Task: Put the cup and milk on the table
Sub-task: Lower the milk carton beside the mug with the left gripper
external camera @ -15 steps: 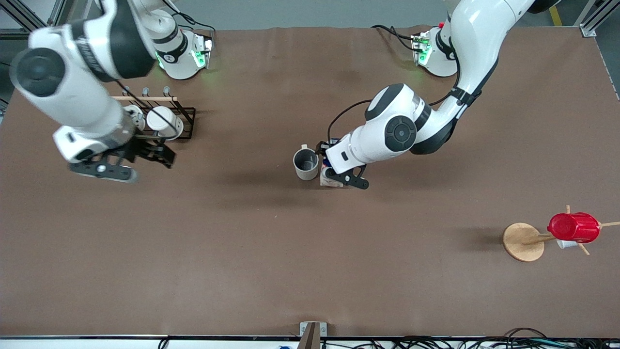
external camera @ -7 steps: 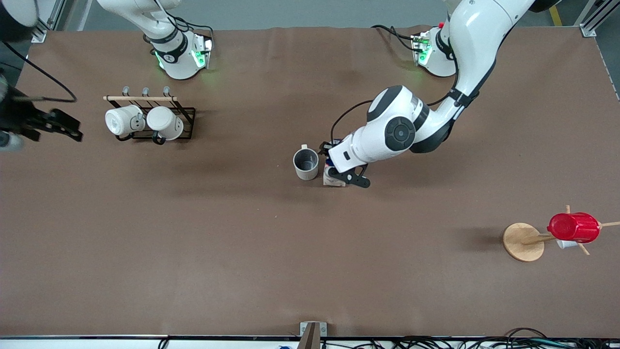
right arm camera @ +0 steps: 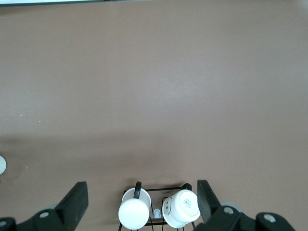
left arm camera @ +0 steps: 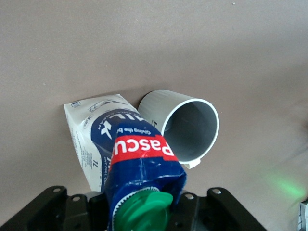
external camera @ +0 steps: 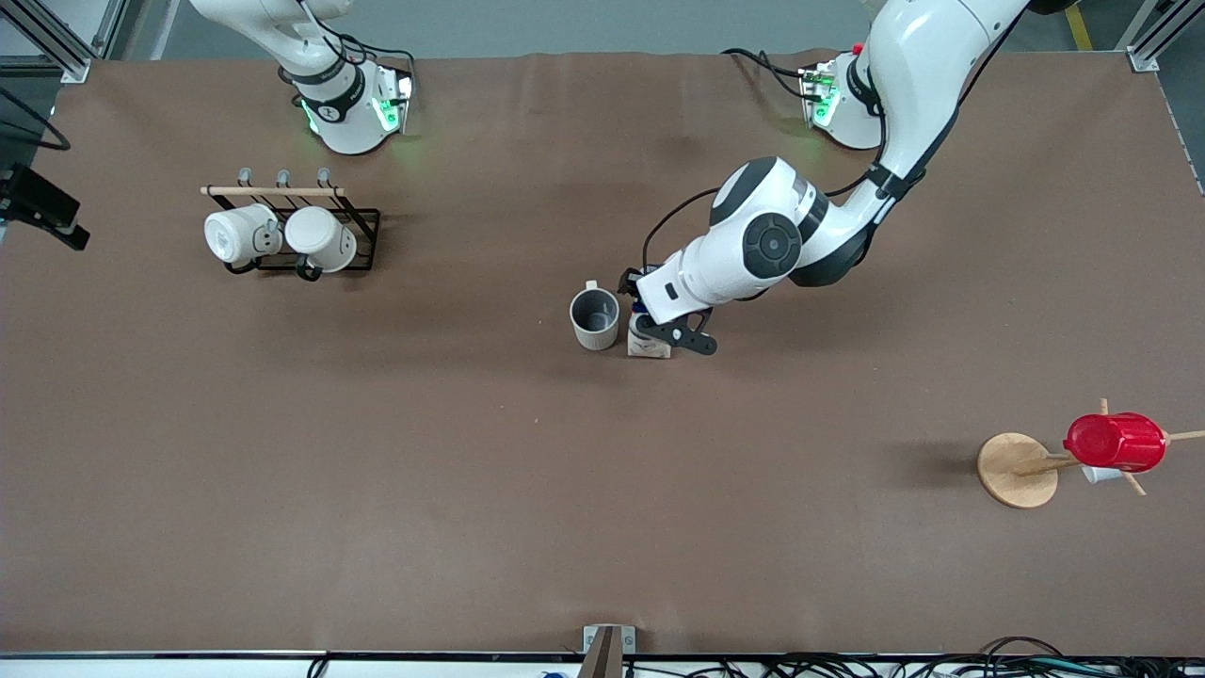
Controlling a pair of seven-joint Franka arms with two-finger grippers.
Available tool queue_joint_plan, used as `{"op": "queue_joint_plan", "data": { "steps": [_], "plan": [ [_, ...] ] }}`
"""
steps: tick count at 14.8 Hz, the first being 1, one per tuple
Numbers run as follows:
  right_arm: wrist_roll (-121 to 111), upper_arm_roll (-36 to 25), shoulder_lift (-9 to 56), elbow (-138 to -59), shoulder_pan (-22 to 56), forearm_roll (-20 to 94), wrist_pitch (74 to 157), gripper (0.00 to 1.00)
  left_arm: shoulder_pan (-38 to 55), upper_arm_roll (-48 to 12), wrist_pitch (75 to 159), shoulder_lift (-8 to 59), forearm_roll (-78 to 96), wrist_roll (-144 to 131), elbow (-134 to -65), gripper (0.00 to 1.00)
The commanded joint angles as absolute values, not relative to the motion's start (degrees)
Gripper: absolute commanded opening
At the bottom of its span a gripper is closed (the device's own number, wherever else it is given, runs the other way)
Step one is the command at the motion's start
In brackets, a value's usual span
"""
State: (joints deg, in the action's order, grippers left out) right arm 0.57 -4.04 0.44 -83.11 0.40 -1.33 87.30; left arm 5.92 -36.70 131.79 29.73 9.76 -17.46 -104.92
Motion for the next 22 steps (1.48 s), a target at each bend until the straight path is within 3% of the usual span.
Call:
{"op": "queue_joint_plan", "data": {
  "steps": [1, 9, 10, 12, 13, 19, 21, 22],
  "plan": [
    [2.29, -1.58, 1.76, -81.91, -2.37, -0.44, 86.84, 1.00, 5.19, -37.79, 132.63, 28.21, 9.14, -17.05, -106.44, 0.01],
    [2.46, -1.32, 1.67, -83.14, -2.81, -0.35, 87.10, 1.00, 5.27, -37.88, 132.89, 28.39, 9.49, -17.14, -106.52, 0.09],
    [2.46, -1.32, 1.67, -83.14, -2.81, -0.35, 87.10, 1.00, 5.27, -37.88, 132.80, 28.39, 9.67, -17.23, -106.61, 0.14],
    [2.37, -1.32, 1.67, -83.14, -2.81, -0.35, 86.75, 1.00, 5.27, -37.79, 132.80, 28.39, 9.76, -17.93, -106.61, 0.32],
    [2.37, -1.32, 1.67, -83.14, -2.81, -0.35, 86.75, 1.00, 5.19, -37.79, 132.63, 28.39, 9.84, -18.02, -106.61, 0.34],
    [2.37, -1.32, 1.67, -83.23, -2.72, -0.35, 86.40, 1.00, 4.31, -37.71, 128.50, 27.77, 9.76, -18.11, -106.08, 0.33],
    [2.37, -1.32, 1.67, -83.23, -2.81, -0.35, 86.48, 1.00, 4.48, -37.62, 128.23, 27.60, 9.49, -18.89, -105.82, 0.45],
    [2.37, -1.32, 1.67, -83.23, -2.81, -0.35, 86.48, 1.00, 4.48, -37.62, 128.23, 27.42, 9.32, -19.59, -105.56, 0.58]
  ]
}}
